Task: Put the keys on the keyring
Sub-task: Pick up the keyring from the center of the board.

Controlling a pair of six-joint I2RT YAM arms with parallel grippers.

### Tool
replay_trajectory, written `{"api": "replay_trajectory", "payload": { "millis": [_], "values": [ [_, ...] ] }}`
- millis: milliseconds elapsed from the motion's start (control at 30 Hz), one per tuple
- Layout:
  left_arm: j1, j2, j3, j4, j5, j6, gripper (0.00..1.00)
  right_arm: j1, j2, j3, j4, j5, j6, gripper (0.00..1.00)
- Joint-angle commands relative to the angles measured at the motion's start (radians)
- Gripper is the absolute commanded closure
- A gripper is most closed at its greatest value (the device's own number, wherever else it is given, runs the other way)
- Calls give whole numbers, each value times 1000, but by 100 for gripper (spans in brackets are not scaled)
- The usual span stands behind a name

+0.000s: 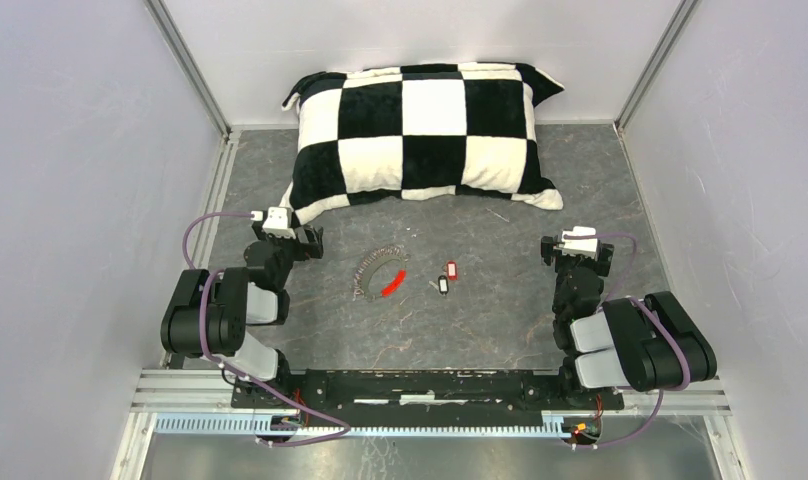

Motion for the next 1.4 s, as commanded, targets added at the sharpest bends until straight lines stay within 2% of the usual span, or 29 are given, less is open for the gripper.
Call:
{"api": "replay_trajectory", "payload": {
  "millis": [0,200,267,300,333,367,433,500,600,733,867,967,1100,1167,1267,1367],
  "values": [
    [2,-6,7,37,-12,40,0,-3,-12,-94,42,-10,11,2],
    [2,-8,8,39,-4,42,0,-7,-21,-86,24,22,30,2],
    [20,-59,28,-45,44,41,0,-6,-105,-73,-70,40,35,2],
    [25,-108,72,-164,56,41,0,-6,-174,-41,-186,17,33,2],
    [25,-154,164,-336,66,53,0,-6,-230,38,-402,4,67,2],
    [25,-184,247,-502,90,72,0,-8,-255,121,-540,7,140,2],
    [25,-197,405,-842,181,108,0,-9,-276,237,-708,-57,263,2],
    [25,-183,517,-1032,269,161,0,-13,-290,322,-854,-104,403,2],
    [25,-187,583,-1188,376,242,0,-4,-323,306,-751,-419,359,2],
    [24,-181,631,-1360,506,317,0,154,-260,411,-836,-471,239,2],
    [11,-136,692,-1467,596,361,0,283,-127,500,-841,-686,101,6],
    [0,-98,740,-1535,637,384,0,338,-31,539,-832,-844,-33,10],
    [-6,-64,775,-1583,658,415,0,392,58,565,-789,-958,-242,10],
    [-7,-49,791,-1609,659,432,0,399,124,633,-833,-1029,-305,10],
    [-7,-26,828,-1657,656,462,0,423,240,799,-1019,-1112,-425,15],
    [-9,-11,862,-1702,654,488,0,468,343,915,-1152,-1116,-544,20]
  ]
}}
